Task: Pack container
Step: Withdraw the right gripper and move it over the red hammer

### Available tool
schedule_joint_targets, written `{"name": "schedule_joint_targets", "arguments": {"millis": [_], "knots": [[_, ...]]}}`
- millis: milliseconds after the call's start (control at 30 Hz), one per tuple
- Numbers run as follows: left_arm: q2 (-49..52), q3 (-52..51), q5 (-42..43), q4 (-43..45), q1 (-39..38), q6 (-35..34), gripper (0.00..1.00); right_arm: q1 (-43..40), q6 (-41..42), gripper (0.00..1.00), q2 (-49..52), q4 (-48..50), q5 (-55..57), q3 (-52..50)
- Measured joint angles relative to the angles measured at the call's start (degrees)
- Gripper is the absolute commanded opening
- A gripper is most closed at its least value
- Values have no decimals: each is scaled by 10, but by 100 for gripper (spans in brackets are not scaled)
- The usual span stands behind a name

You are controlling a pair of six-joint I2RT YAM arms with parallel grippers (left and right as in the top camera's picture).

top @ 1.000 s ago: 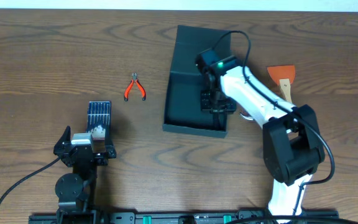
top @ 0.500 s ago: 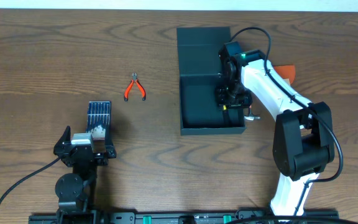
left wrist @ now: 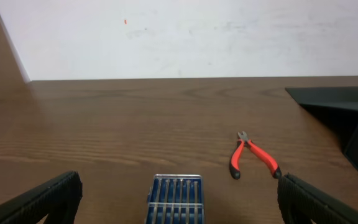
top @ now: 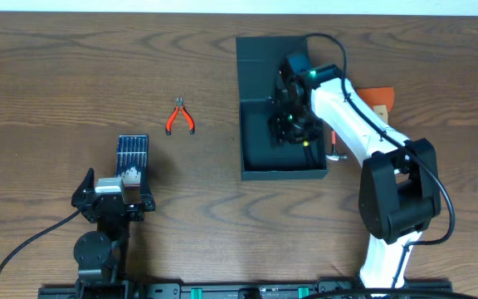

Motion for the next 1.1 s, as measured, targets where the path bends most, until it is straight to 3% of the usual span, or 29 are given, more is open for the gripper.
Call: {"name": "schedule_joint_targets", "arguments": {"millis": [300,467,667,767,800,833,1100], "knots": [[0,0,0,0,0,0,99,-8,4,58,0,-154,18,234],[0,0,0,0,0,0,99,-48,38,50,-1,-252,84,306],[0,0,0,0,0,0,99,-115,70,39,-1,-316,128,310],[0,0,0,0,0,0,99,-145,76,23,-1,-324,136,307],[0,0,0,0,0,0,99,-153,76,7,-1,-324,136,305],[0,0,0,0,0,0,99,-159,76,1,-1,-324,137,301],[0,0,0,0,0,0,99,-166,76,1,-1,-280,140,184]]}}
